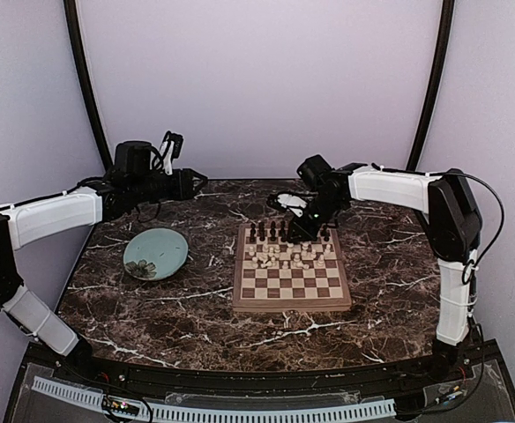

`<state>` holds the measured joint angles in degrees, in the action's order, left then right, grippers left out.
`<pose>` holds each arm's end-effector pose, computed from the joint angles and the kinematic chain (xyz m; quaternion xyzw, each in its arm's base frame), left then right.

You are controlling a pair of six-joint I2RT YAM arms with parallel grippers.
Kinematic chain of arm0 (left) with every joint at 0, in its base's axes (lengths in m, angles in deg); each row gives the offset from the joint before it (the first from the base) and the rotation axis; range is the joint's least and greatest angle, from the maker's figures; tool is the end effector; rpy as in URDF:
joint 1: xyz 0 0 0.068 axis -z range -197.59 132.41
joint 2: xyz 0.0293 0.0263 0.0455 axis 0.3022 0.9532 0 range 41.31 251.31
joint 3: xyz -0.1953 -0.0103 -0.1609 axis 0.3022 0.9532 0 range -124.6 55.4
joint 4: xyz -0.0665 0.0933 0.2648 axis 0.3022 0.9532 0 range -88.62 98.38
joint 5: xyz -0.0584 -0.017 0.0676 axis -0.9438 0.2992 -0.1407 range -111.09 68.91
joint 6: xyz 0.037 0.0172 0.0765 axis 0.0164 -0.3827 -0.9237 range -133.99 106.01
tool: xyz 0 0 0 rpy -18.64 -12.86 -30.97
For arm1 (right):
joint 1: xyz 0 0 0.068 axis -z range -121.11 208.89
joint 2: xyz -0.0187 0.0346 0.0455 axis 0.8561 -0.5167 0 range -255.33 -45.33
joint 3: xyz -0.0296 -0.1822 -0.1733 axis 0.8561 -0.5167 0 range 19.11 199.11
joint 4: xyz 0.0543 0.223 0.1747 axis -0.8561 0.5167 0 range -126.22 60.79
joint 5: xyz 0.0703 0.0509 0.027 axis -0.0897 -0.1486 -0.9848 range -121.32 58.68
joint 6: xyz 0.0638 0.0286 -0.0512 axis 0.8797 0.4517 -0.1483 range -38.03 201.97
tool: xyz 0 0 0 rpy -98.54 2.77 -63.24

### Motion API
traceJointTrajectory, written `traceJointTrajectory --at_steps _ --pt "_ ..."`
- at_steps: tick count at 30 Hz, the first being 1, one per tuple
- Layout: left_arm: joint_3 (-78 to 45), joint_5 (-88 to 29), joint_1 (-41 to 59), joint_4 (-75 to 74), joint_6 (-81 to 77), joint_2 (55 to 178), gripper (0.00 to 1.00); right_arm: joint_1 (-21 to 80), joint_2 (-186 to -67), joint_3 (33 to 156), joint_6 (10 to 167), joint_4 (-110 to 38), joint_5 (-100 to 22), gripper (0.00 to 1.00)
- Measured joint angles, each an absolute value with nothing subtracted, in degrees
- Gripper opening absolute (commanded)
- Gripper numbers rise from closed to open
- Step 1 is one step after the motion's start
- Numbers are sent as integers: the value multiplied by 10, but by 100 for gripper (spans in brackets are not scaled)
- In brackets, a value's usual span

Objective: Set up the chess pieces on the board
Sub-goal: Pick up the king from the chessboard.

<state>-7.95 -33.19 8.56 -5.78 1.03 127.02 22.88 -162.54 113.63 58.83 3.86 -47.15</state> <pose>0.3712 -0.2001 0.2688 0.1404 0.7801 -0.2908 0.5359 0.3716 0.2958 0.1486 -0.5033 0.8212 0.1591 0.2167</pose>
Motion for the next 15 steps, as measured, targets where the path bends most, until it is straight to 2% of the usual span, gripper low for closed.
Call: traceJointTrajectory --at_steps 3,11,15 --pt "-80 -330 86 -58 10 1270 51 229 -1625 1136 587 41 -475 18" --pt "-80 -327 83 -58 10 1270 51 227 -1623 1136 587 38 -480 4" --pt "-80 -327 80 -58 10 1270 51 225 -1622 1137 586 41 -479 1"
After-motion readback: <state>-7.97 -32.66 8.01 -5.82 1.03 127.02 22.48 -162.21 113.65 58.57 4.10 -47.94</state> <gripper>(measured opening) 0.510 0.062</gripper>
